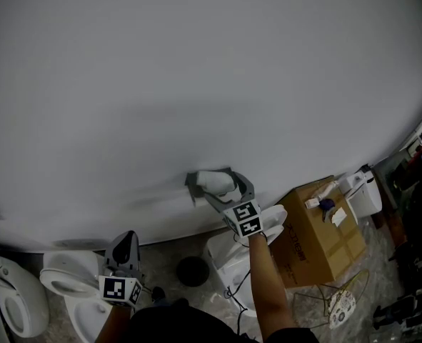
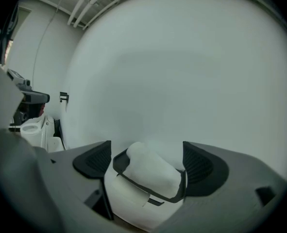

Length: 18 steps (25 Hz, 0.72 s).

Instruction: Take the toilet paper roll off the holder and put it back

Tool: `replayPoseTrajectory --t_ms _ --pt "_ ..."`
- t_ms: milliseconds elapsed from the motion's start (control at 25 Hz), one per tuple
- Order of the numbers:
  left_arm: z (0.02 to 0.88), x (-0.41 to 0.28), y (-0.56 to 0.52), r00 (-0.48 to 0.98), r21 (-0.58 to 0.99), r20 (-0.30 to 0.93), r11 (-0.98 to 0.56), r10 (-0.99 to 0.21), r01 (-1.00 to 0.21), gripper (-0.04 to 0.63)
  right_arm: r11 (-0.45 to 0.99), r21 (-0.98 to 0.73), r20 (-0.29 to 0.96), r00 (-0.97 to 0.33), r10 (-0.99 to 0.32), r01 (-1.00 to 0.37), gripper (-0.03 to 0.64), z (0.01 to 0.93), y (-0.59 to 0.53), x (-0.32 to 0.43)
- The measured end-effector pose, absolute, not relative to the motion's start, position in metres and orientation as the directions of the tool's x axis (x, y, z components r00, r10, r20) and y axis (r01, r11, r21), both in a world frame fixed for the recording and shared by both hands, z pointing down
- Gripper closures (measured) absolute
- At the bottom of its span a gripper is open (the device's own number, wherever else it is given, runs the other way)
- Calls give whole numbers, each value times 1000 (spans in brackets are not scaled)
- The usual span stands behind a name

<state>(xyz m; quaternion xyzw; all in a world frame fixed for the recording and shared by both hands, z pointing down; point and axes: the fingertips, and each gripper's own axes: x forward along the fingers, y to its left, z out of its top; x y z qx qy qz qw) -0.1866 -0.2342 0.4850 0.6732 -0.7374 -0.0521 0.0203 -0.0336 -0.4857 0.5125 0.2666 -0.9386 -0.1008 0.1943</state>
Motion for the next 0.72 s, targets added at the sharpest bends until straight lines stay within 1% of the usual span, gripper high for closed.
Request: replayPoseTrajectory --t_ms 280,560,720 --pt "482 -181 -234 -74 100 -46 69 -996 -993 592 822 264 266 -781 -565 -505 175 505 -467 -22" --pt "479 -178 -233 -59 101 -53 54 -997 -993 592 814 278 268 -773 -575 -510 183 509 -442 -13" --pt "478 -178 -233 -56 98 -52 51 -997 -994 592 804 258 238 -771 -590 -536 230 509 -429 -5"
